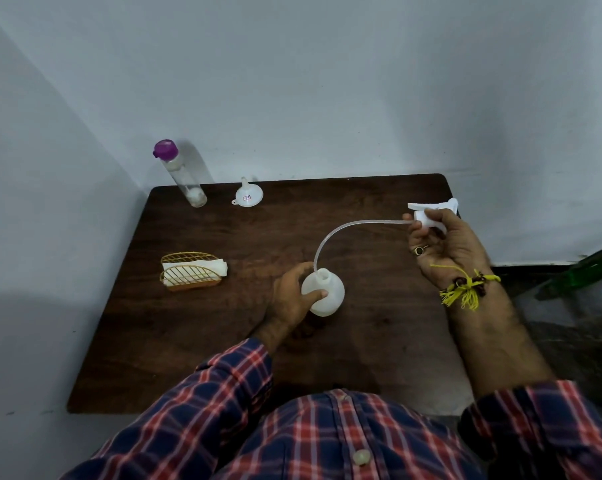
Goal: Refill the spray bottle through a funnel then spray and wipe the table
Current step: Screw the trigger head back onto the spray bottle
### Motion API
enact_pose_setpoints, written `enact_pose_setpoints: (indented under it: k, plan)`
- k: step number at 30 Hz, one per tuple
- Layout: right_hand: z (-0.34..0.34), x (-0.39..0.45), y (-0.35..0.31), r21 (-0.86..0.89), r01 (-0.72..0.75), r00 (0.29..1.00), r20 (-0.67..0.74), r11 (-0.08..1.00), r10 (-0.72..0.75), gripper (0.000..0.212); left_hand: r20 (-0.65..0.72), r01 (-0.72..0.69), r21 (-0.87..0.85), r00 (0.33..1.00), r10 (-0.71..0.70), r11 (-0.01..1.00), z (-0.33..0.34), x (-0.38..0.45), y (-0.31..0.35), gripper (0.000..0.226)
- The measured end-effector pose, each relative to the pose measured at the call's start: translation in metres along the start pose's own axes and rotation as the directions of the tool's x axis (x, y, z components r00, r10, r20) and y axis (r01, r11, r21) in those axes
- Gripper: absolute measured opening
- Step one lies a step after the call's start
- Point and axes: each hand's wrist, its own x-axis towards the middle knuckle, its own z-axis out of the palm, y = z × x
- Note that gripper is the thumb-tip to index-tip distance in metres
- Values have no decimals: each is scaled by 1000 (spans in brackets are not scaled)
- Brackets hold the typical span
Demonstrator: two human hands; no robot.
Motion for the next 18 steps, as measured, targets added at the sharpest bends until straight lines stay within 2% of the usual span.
enact_pose_setpoints:
  k: [12,15,18]
  plan:
    - [-18,9,8,-76,79,996,-34,994,-82,3,-2,-40,15,999,40,999,3,0,-4,44]
    - [-24,14,17,-192,174,983,-31,966,-183,14,-5,-52,6,999,52,999,1,-1,0,41]
    - [-24,15,32,-366,324,937,-1,872,-349,28,2,-45,1,999,45,999,0,-1,2,40]
